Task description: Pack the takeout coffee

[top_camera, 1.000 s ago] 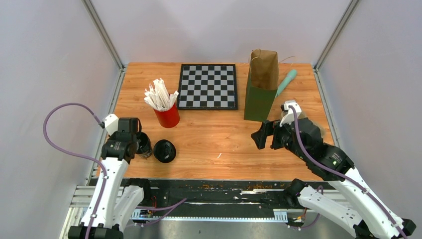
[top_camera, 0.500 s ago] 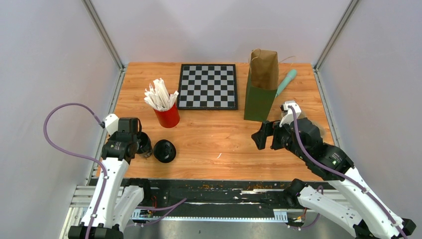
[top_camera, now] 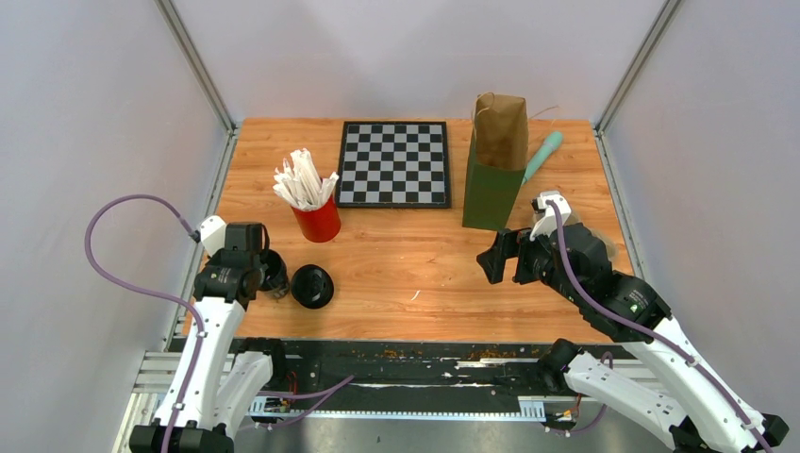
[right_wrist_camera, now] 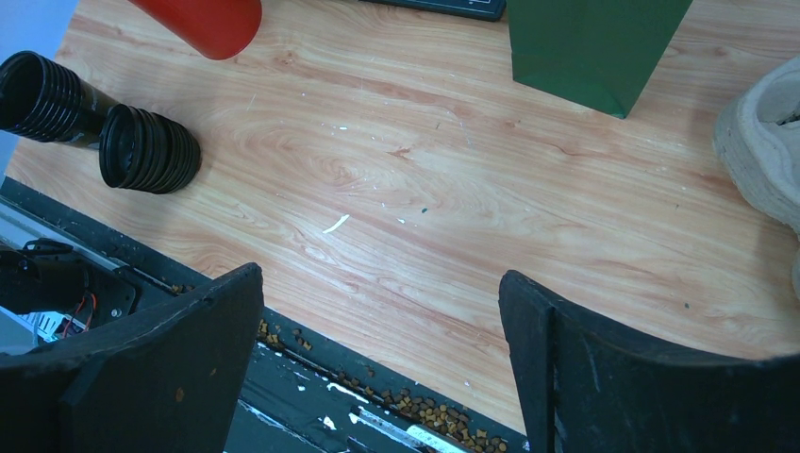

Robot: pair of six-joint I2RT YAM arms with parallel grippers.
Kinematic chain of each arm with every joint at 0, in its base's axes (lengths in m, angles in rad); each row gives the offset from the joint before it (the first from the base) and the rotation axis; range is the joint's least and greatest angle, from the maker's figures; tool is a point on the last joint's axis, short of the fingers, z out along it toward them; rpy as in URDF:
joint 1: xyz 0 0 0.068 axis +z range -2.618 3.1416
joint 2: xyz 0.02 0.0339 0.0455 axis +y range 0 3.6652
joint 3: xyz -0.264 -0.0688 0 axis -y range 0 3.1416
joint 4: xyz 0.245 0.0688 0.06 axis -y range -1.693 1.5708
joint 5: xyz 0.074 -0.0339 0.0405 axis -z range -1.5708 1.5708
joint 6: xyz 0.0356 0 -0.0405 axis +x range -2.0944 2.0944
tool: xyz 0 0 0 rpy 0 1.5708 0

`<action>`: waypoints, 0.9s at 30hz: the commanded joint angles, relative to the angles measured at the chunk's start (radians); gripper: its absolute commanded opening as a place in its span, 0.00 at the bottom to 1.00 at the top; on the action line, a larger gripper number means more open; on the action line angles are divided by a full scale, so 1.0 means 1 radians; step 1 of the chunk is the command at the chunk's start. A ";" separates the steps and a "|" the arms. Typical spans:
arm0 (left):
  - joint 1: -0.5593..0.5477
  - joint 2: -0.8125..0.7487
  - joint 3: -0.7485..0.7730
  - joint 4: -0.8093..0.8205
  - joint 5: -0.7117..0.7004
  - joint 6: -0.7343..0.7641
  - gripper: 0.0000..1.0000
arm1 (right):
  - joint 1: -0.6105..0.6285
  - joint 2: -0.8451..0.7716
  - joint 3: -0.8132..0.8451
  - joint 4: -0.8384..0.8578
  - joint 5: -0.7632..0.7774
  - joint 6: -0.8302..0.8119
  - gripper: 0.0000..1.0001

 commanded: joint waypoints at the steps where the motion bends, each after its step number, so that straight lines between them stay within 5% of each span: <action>1: 0.009 -0.004 -0.006 0.032 -0.017 -0.004 0.23 | 0.007 -0.008 0.038 0.012 0.018 0.014 0.95; 12: 0.009 -0.008 -0.003 0.034 -0.011 0.006 0.12 | 0.006 -0.008 0.035 0.010 0.018 0.014 0.94; 19: 0.008 -0.027 -0.004 0.042 0.008 0.022 0.16 | 0.006 -0.012 0.030 0.007 0.018 0.015 0.94; 24: 0.009 -0.034 -0.001 0.048 0.018 0.034 0.00 | 0.006 -0.007 0.029 0.001 0.020 0.018 0.94; 27: 0.008 -0.046 -0.002 0.052 0.020 0.042 0.00 | 0.005 -0.005 0.026 -0.001 0.020 0.021 0.94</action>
